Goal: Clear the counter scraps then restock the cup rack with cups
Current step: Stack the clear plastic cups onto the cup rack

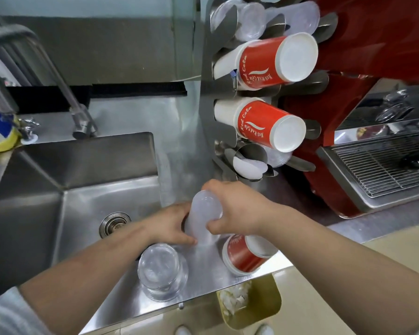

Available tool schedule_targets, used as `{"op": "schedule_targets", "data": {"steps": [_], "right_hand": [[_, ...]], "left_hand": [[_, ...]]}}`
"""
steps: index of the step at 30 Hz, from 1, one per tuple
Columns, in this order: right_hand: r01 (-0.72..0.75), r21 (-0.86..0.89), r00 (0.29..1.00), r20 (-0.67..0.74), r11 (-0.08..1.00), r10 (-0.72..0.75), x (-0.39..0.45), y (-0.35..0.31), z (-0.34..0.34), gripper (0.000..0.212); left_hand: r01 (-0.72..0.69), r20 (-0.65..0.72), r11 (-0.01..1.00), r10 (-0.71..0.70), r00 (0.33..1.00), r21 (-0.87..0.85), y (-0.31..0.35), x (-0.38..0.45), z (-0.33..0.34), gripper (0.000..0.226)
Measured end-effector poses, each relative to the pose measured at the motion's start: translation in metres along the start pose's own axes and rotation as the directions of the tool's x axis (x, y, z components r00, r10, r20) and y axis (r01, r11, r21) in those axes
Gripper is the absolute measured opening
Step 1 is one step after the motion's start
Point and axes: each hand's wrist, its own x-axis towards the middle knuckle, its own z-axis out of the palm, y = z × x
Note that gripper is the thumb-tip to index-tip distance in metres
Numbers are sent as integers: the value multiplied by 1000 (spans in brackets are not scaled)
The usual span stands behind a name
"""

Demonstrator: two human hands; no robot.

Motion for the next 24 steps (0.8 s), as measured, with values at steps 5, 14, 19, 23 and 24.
{"op": "schedule_targets", "data": {"steps": [5,14,19,23,24], "right_hand": [[-19,-21,1000,-14,1000,19,-5,-2,-4,59],[-44,97,995,-88,994,52,-22,-8,-23,56],[39,105,977,-211,994,-16,-41,-25,-42,56],[131,110,934,-346,985,-85,-66,-40,-66,57],[155,108,919,-382,982,-103,-74,-43,-73,57]], "left_hand": [[46,13,995,-45,999,-84,4,2,3,53],[43,-50,933,-65,997,-358,14,-14,-8,64],[17,-152,951,-68,986,-309,24,-28,-37,70],[-57,-262,975,-1,965,-214,52,-46,-69,74],[-80,-292,978,20,956,-195,62,-50,-77,75]]}}
